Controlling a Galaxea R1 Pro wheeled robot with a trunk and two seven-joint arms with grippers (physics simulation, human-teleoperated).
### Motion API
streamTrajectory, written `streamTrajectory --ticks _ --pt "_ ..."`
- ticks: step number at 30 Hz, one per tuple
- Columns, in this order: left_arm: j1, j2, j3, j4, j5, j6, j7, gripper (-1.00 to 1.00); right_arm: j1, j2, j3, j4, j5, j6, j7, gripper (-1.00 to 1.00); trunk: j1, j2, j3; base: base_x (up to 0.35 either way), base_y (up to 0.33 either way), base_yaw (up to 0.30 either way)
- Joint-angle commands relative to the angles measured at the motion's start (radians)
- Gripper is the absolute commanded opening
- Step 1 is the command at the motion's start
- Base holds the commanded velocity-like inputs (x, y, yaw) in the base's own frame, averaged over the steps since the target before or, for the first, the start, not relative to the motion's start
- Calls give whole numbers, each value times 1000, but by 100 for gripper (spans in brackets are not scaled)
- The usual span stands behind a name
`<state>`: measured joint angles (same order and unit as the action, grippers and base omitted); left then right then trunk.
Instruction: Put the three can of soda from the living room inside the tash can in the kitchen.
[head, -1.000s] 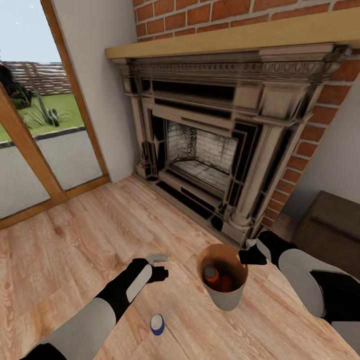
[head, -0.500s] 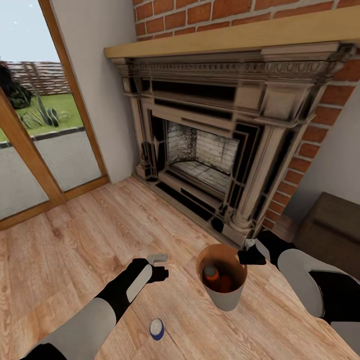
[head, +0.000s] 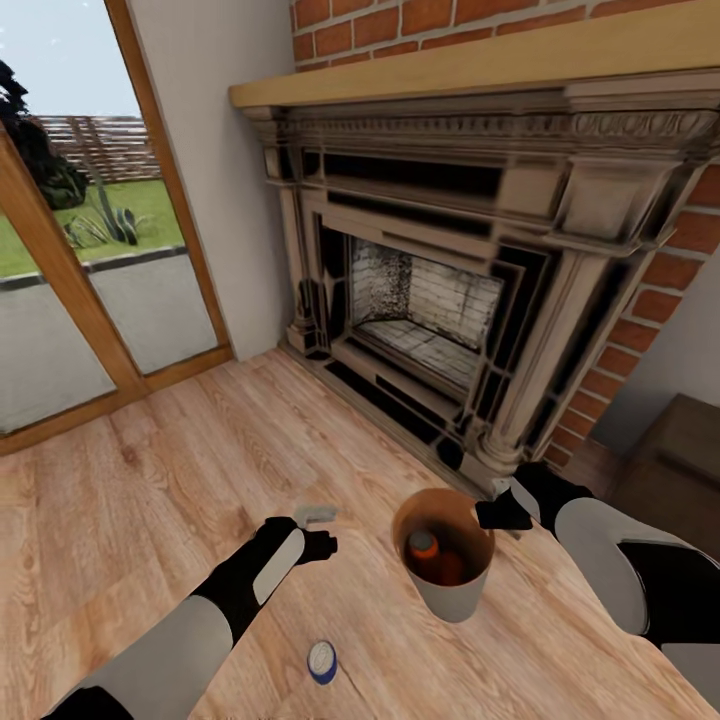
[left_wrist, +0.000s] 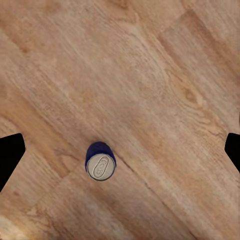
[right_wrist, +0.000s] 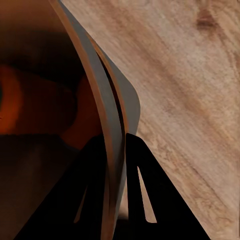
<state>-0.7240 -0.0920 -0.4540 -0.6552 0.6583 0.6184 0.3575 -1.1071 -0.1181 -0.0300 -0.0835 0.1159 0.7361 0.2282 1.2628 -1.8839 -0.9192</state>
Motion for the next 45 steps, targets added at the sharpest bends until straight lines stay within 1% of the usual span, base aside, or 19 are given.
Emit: streamTrajectory --ticks 1,8,10,16,25,34,36,40,45 --pt "0 0 0 0 0 -1 0 100 0 0 -13 0 -16 2 4 -100 0 0 -1 11 0 165" --pt "0 -1 0 -1 0 -2 0 100 0 0 -9 0 -16 2 4 -100 0 0 -10 4 0 170" --pt "0 -3 0 -1 0 -3 0 100 0 0 8 0 -17 2 5 -100 0 0 -12 1 0 172" --pt "0 -12 0 0 0 -4 0 100 0 1 24 1 -18 3 4 -100 0 0 -20 0 -30 173" --pt "0 -14 0 1 0 -23 0 100 0 3 28 1 -16 3 -1 -100 0 0 -31 0 -240 175" --pt "0 -14 0 2 0 -26 0 100 1 4 32 2 -16 3 -6 -100 0 0 -42 0 -291 175" --pt "0 -15 0 1 0 -26 0 100 1 4 38 2 -16 3 -7 -100 0 0 -45 0 -239 175" --pt "0 -15 0 0 0 -26 0 100 1 6 65 2 -16 3 -7 -100 0 0 -50 0 -93 175" --pt "0 -15 0 0 0 -27 0 100 1 6 73 2 -17 3 -7 -100 0 0 -56 0 -23 175"
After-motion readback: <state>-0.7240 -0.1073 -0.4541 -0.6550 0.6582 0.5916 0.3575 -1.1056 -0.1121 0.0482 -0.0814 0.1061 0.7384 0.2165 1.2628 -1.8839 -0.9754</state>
